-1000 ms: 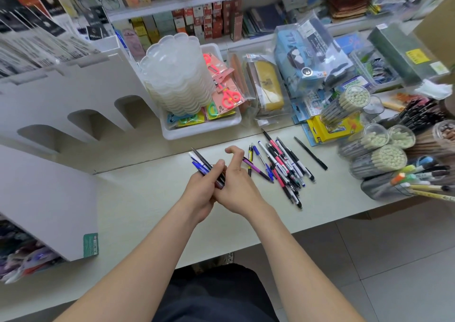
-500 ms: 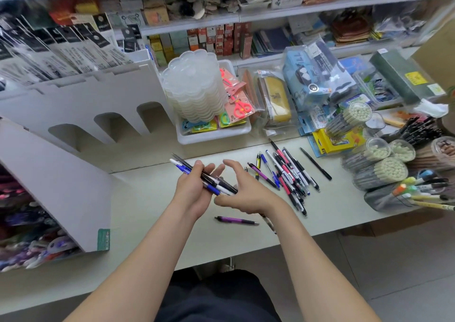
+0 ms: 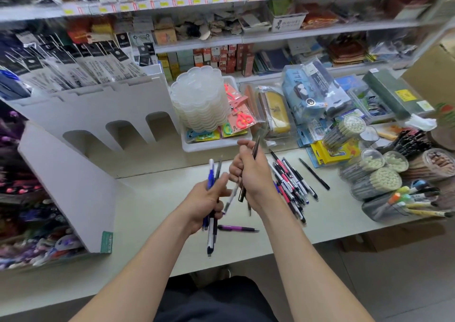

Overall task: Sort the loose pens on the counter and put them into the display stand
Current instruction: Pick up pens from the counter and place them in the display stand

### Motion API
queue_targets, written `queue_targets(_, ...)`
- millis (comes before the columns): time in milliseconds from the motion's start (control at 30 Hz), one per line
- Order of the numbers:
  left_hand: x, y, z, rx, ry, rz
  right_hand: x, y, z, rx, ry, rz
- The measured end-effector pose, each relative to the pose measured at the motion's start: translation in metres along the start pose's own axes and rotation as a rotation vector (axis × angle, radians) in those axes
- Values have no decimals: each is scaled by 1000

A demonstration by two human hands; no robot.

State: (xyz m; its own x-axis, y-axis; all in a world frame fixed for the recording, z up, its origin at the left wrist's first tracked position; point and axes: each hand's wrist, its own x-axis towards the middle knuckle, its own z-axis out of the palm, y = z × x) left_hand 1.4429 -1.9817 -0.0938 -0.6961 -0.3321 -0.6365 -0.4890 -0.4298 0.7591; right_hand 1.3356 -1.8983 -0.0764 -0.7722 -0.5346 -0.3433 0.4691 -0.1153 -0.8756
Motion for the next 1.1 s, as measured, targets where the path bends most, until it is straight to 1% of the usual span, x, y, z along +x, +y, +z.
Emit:
queue_targets(100,-9,5,2,164,-114,43,0,0,6,-10,64,-90)
queue_targets(200,-15,8,2,198,-137,90,-4,1,3,-171,131,-149)
queue_targets(267,-16,9,3,177,-146,127,-8,3,2,-183,159,-110)
queue_targets(333,-17,10,4,224,-151,159,-11,6,3,-97,136,-36)
queue_targets(367,-18,9,4,256,-155,166,-13,7,2,-90,124,-11)
queue_targets(433,-20,9,2,296,-171,161,-15,10,1,-132,101,10)
queue_targets(567,-24,8,-4,326,-182,107,-14,18,-10,-184,-51,93)
queue_targets(600,-24,6,-5,318,-166,92,-11,21,-15,-193,-65,97)
queue_targets(633,-24,4,-7,305,-142,83,-10,25,-21,-204,-38,87)
queue_targets(700,-23,1,-12,262,-85,70,-8,38,-37,-256,87,24)
queue_targets(733,-22,-1,-15,241,-55,66,-9,47,-46,-351,135,-28)
queue_targets(767,-21,-3,-17,221,-25,67,-10,59,-58,-505,144,-75)
queue_targets(800,-20,-6,-20,195,1,74,-11,73,-69,-689,102,-87)
queue_targets(900,-18,-11,-23,74,25,90,-19,109,-90,-1249,-140,20)
queue_targets(967,-18,-13,-22,3,38,78,-23,124,-95,-1515,-221,9)
queue_targets(1033,-18,-13,-20,-41,62,51,-22,135,-101,-1634,-262,-61)
queue_targets(1100,-15,-14,-20,-78,57,23,-19,139,-102,-1653,-282,-100)
